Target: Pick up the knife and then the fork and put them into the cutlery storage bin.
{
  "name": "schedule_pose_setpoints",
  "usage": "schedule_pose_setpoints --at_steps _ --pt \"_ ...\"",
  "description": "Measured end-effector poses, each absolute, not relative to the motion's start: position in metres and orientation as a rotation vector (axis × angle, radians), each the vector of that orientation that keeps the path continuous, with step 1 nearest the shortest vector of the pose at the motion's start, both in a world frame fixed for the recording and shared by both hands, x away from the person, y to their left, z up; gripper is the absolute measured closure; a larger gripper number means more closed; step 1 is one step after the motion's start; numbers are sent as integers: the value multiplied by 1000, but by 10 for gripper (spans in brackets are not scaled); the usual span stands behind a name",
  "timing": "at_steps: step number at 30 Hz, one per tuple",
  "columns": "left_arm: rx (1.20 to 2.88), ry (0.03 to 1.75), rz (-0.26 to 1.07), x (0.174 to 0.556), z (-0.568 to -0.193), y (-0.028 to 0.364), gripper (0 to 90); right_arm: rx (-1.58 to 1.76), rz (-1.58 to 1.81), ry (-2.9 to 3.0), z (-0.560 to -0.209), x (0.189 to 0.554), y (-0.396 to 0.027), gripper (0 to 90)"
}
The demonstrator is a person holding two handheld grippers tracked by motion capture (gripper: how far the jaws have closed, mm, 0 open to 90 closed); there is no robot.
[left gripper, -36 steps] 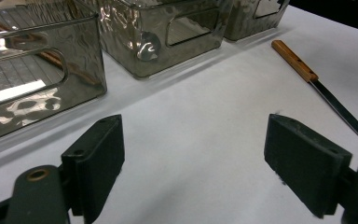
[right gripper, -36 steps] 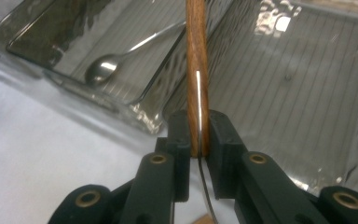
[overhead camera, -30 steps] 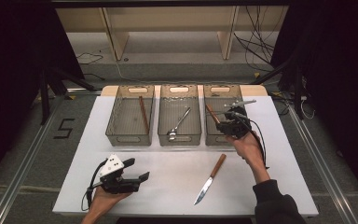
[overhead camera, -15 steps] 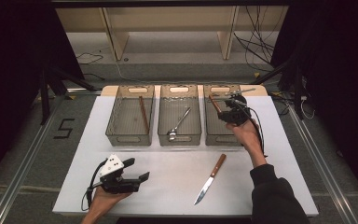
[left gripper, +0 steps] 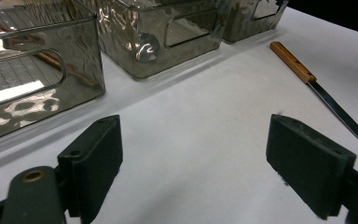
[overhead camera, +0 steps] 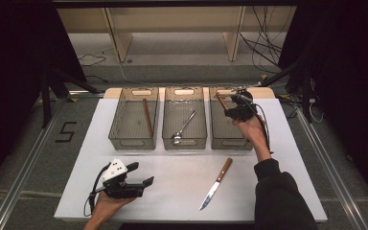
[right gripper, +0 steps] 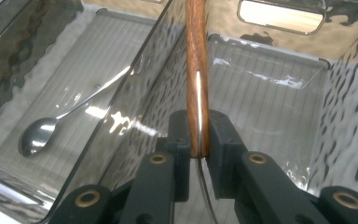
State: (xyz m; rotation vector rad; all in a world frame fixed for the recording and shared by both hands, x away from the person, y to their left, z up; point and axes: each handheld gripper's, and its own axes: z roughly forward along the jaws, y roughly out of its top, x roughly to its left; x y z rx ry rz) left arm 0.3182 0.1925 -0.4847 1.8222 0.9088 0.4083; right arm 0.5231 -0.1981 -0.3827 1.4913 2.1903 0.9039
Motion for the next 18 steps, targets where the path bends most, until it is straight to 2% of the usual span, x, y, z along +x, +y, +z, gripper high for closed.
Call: schedule_pose_setpoints --at_steps 18 --pt "1830 901 408 318 -485 191 182 1527 855 2191 -393 540 -201 808"
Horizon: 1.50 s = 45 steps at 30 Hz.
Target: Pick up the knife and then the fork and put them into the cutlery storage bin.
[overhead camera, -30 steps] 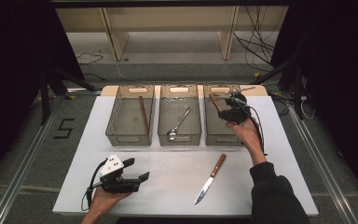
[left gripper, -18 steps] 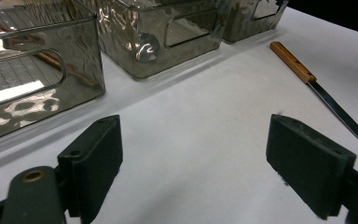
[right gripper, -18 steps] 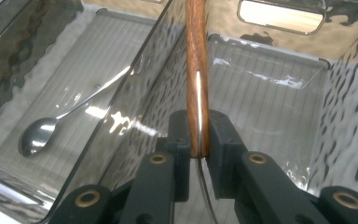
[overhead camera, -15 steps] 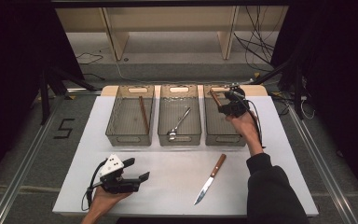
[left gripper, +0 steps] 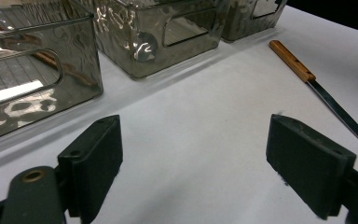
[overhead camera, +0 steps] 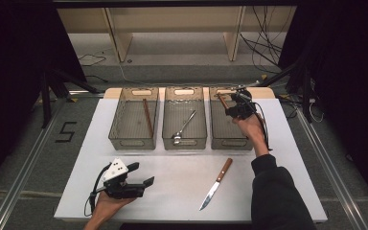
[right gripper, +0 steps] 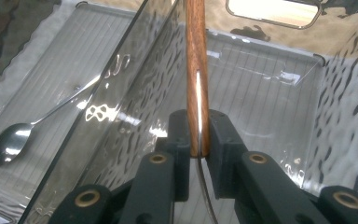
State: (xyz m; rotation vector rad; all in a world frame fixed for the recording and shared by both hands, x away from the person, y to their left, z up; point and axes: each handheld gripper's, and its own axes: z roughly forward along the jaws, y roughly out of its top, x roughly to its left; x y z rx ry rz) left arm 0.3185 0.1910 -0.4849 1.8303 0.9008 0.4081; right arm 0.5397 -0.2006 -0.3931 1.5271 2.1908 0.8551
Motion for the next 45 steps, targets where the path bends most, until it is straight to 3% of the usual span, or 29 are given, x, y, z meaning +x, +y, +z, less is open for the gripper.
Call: schedule_pose_setpoints --at_steps 18,21,26,35,45 --pt "1829 904 406 319 -485 192 182 1563 796 2192 -409 550 -200 796" --pt "1827 906 404 319 -485 192 182 1578 826 2199 -409 550 -201 648" --pt "1831 903 407 318 -485 192 182 1526 858 2199 -400 542 -201 517" --pt "1831 903 406 318 -485 192 182 1388 1043 2248 -380 496 -203 365" --pt "1829 902 407 318 -485 191 182 1232 1084 2331 -383 431 -194 383"
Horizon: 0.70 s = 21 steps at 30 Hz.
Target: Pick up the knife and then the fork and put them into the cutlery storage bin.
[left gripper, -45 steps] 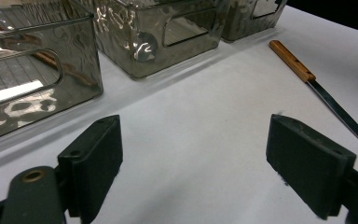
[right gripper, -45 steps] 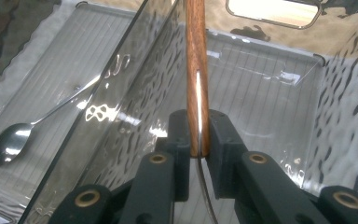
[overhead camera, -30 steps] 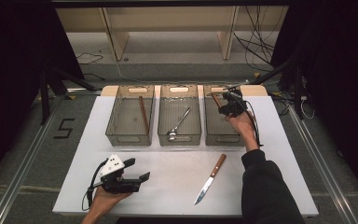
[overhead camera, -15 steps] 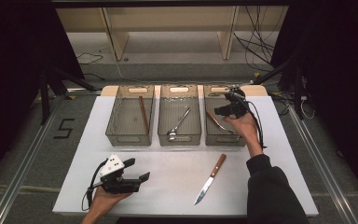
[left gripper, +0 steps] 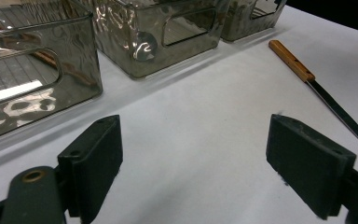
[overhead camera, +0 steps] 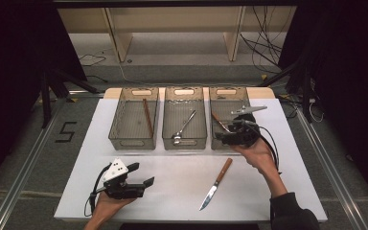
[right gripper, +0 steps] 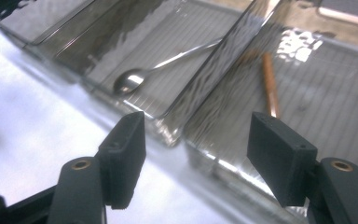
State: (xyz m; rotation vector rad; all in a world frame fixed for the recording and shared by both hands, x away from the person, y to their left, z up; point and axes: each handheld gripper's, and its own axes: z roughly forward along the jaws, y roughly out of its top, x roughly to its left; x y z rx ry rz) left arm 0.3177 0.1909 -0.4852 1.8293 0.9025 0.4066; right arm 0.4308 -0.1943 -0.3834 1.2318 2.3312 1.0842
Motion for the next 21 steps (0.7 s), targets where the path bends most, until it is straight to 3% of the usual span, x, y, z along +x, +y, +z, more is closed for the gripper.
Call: schedule_pose_setpoints --at_steps 8,21 --pt "1825 903 409 318 -485 192 182 1217 1115 2369 -404 413 -191 462" --pt "1824 903 409 318 -485 192 182 1202 1035 2448 -447 402 -186 817"
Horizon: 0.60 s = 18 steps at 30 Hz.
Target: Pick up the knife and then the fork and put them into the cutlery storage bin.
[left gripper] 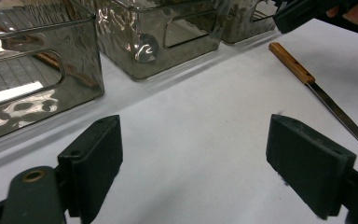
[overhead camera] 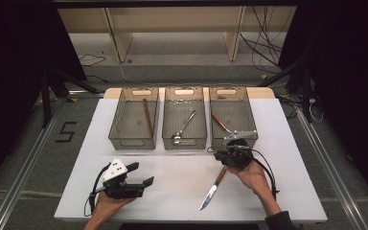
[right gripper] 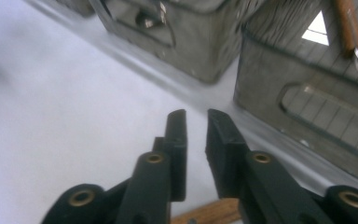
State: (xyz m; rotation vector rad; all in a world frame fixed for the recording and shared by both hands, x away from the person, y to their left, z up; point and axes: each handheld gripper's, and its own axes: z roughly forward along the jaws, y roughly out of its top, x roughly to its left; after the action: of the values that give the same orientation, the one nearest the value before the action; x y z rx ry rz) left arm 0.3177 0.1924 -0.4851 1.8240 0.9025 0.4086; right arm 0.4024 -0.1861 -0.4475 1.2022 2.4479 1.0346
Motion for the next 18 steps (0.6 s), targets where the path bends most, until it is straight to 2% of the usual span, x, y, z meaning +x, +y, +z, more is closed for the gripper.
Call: schedule_pose_setpoints --at_steps 6,18 --pt "1825 902 408 318 -485 193 182 1198 950 2467 -461 404 -182 892" --pt "1824 902 405 318 -485 192 182 1235 821 2480 -479 411 -183 900"
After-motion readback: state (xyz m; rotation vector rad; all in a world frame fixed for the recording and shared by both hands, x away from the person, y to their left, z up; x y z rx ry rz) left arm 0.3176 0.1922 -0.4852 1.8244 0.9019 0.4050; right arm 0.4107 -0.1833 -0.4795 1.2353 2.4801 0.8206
